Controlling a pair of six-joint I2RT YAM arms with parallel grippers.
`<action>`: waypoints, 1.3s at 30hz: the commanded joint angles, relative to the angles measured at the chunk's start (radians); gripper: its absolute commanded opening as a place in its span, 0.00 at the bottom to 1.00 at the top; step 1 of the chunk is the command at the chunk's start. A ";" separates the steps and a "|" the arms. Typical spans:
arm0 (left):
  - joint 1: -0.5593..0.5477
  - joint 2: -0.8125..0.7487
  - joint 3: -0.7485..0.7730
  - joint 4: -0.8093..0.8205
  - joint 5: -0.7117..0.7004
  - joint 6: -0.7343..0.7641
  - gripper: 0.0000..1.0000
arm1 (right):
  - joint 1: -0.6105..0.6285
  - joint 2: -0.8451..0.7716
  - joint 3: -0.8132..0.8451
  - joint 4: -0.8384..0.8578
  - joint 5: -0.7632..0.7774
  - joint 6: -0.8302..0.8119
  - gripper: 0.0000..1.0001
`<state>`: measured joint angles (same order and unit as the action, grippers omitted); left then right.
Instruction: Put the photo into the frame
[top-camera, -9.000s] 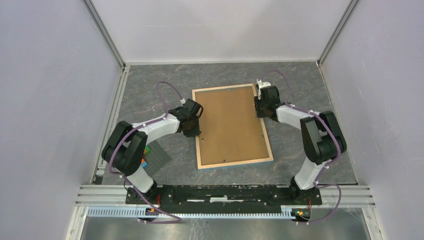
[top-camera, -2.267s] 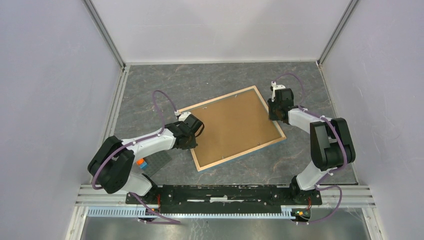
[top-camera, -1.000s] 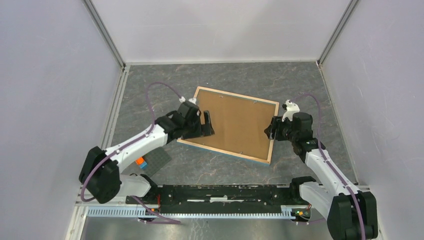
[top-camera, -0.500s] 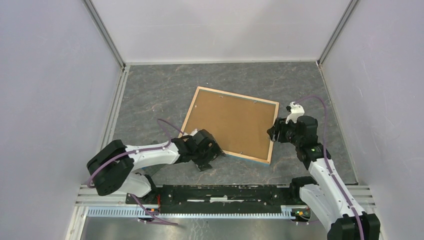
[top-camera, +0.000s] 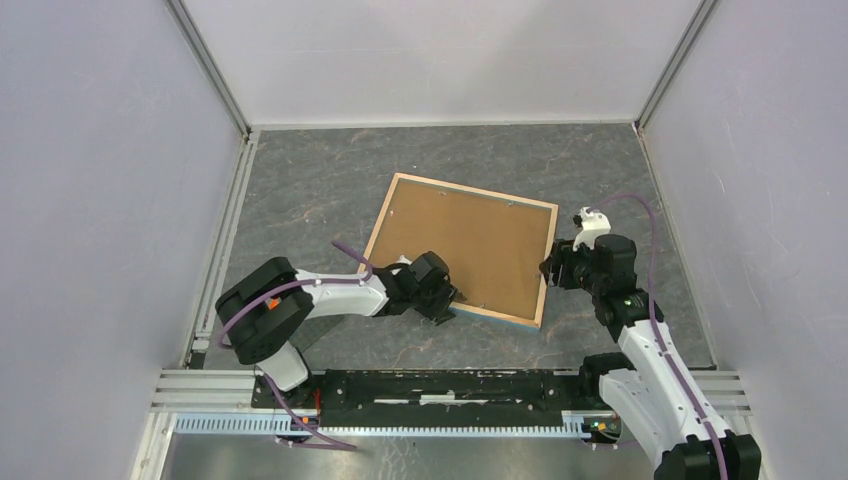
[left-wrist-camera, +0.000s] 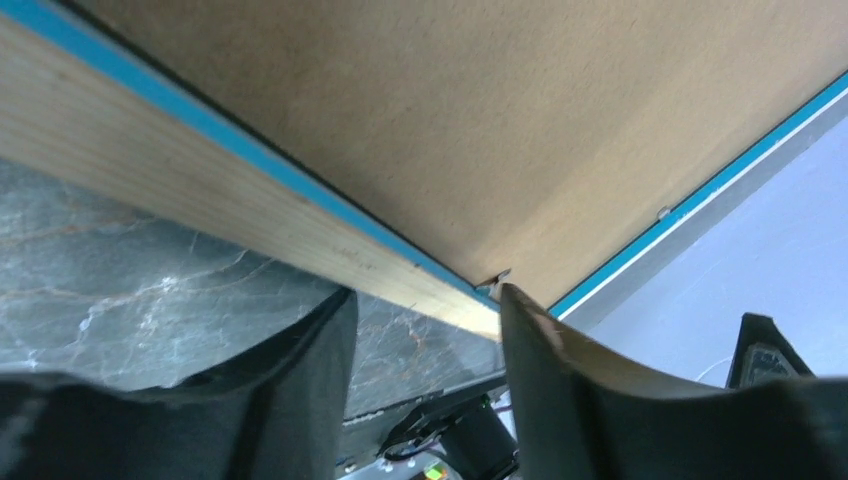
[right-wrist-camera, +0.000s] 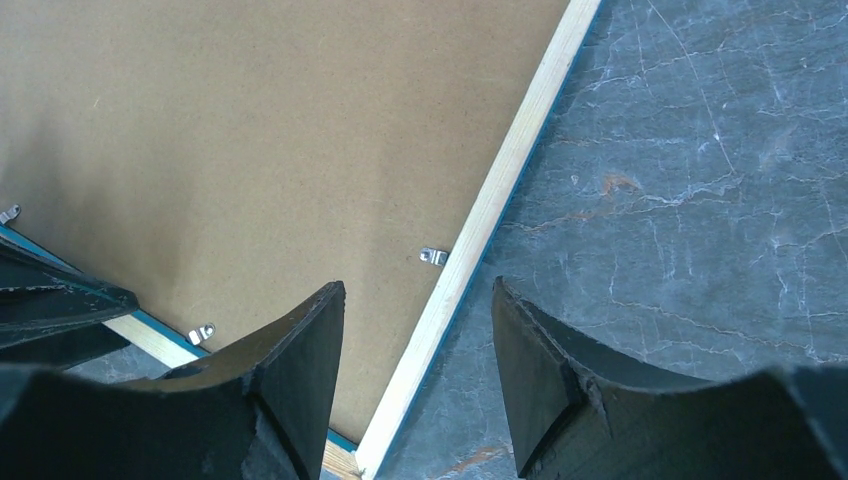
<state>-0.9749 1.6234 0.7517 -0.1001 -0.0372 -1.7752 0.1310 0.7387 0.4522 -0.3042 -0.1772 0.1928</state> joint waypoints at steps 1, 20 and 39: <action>0.010 0.092 0.022 -0.134 -0.108 -0.009 0.50 | 0.006 0.006 0.016 0.025 0.018 -0.009 0.61; 0.147 -0.078 0.190 -0.544 -0.358 1.114 0.03 | 0.005 0.209 0.064 0.122 0.052 -0.005 0.60; 0.240 0.075 0.212 -0.514 -0.425 1.226 0.02 | 0.229 0.441 0.117 0.032 0.121 -0.113 0.56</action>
<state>-0.7658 1.6424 0.9749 -0.6144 -0.4438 -0.5865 0.3229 1.1809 0.5682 -0.2268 -0.1287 0.1268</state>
